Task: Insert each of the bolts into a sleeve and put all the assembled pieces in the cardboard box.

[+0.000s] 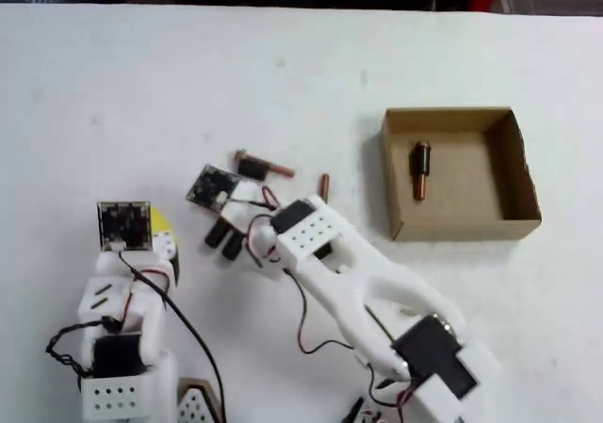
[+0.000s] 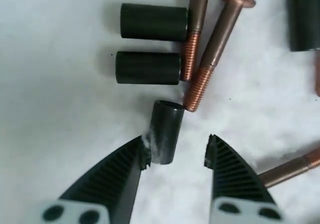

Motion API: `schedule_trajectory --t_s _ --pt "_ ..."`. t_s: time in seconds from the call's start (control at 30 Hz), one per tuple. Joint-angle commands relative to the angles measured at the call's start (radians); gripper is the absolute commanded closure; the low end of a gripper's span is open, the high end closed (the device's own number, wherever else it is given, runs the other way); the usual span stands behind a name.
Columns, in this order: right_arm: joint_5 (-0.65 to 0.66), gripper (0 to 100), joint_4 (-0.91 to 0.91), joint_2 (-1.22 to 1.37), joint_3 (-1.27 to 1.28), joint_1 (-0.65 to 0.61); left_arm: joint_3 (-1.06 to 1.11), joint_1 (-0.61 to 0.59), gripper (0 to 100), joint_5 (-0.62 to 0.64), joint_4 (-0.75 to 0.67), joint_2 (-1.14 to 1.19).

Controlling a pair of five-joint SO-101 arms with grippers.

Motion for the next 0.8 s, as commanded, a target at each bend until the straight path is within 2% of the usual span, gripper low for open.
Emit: schedule_trajectory --t_s 0.0,0.4,0.57,0.77 --pt "0.009 83.7 -0.041 0.021 -0.044 -0.008 0.0 -0.012 98 -0.009 0.006 -0.005" --pt "0.011 84.0 -0.079 0.162 -0.092 -0.007 0.0 -0.012 98 -0.009 0.006 -0.005" --pt "0.011 94.3 -0.068 0.191 -0.124 -0.005 0.0 -0.012 98 -0.009 0.006 -0.005" --pt "0.011 94.5 -0.068 0.189 -0.124 -0.005 0.0 -0.012 98 -0.009 0.006 -0.005"
